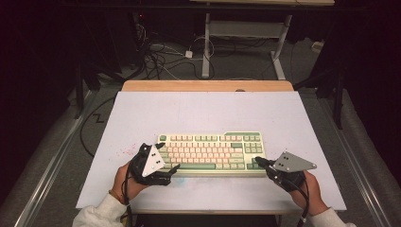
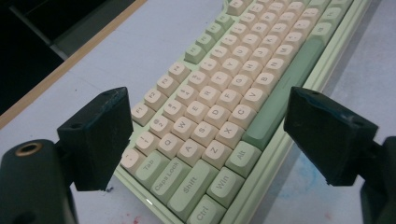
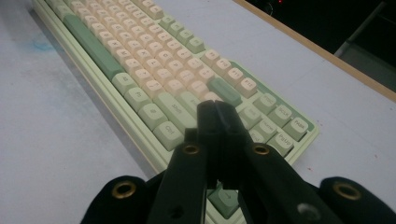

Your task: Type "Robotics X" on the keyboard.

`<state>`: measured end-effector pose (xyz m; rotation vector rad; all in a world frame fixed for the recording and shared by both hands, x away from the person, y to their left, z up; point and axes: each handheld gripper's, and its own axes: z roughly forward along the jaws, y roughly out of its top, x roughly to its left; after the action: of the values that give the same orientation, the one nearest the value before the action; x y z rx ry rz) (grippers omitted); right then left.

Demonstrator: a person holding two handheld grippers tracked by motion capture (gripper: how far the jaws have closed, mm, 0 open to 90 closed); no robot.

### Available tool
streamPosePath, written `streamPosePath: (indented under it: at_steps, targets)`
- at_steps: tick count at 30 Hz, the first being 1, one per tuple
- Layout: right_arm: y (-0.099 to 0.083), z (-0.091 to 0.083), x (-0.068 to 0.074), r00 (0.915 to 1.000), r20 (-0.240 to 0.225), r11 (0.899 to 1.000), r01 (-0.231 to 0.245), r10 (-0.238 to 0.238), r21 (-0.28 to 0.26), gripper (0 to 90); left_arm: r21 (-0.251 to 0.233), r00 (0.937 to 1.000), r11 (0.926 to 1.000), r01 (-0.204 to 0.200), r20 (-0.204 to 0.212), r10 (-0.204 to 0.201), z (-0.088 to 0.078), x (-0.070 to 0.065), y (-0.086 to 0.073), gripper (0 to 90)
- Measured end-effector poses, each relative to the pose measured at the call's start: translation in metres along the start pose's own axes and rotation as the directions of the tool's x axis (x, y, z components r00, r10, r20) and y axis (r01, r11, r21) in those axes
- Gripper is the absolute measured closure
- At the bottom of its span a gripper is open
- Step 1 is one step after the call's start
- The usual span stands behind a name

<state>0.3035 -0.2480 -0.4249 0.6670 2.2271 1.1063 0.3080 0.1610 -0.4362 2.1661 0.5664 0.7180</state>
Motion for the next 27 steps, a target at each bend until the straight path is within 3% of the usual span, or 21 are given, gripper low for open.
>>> streamPosePath:
  at_steps: [11, 12, 13, 15, 16, 18, 20, 22, 27]
  targets:
    - [0.001, -0.001, 0.001, 1.0000, -0.007, 1.000, 0.004, -0.004, -0.003, 90.0, 0.014, 0.9952, 0.9993, 0.034, 0.092, -0.035, 0.005, -0.006, -0.005, 23.0]
    - [0.001, -0.001, 0.001, 1.0000, -0.007, 1.000, 0.003, -0.003, -0.003, 90.0, 0.017, 0.9939, 0.9994, 0.032, 0.105, -0.033, 0.007, -0.006, -0.005, 28.5]
    - [0.001, 0.000, 0.001, 1.0000, -0.008, 1.000, 0.005, -0.005, -0.003, 90.0, 0.024, 0.9937, 0.9992, 0.031, 0.107, -0.033, 0.009, -0.007, -0.005, 41.6]
    - [0.000, 0.000, 0.001, 1.0000, -0.008, 1.000, 0.005, -0.005, 0.000, 90.0, 0.040, 0.9906, 0.9988, 0.029, 0.132, -0.034, 0.012, -0.008, -0.005, 54.3]
    - [0.000, 0.000, 0.001, 0.9999, -0.008, 1.000, 0.007, -0.007, 0.000, 90.0, 0.043, 0.9886, 0.9983, 0.040, 0.143, -0.046, 0.015, -0.007, -0.004, 66.8]
    - [0.001, 0.000, 0.001, 0.9999, -0.010, 1.000, 0.007, -0.007, -0.001, 90.0, 0.062, 0.9856, 0.9969, 0.049, 0.159, -0.058, 0.020, -0.006, -0.004, 78.7]
    - [0.001, 0.000, 0.001, 0.9999, -0.010, 1.000, 0.007, -0.007, -0.002, 90.0, 0.071, 0.9805, 0.9951, 0.069, 0.179, -0.081, 0.025, -0.005, -0.003, 84.5]
    - [0.001, 0.001, 0.002, 0.9999, -0.012, 1.000, 0.008, -0.008, 0.001, 90.0, 0.089, 0.9792, 0.9935, 0.072, 0.183, -0.087, 0.031, -0.004, -0.002, 87.8]
    - [0.001, 0.001, 0.002, 0.9999, -0.013, 1.000, 0.008, -0.008, 0.001, 90.0, 0.121, 0.9780, 0.9902, 0.070, 0.187, -0.092, 0.040, -0.005, 0.000, 87.9]
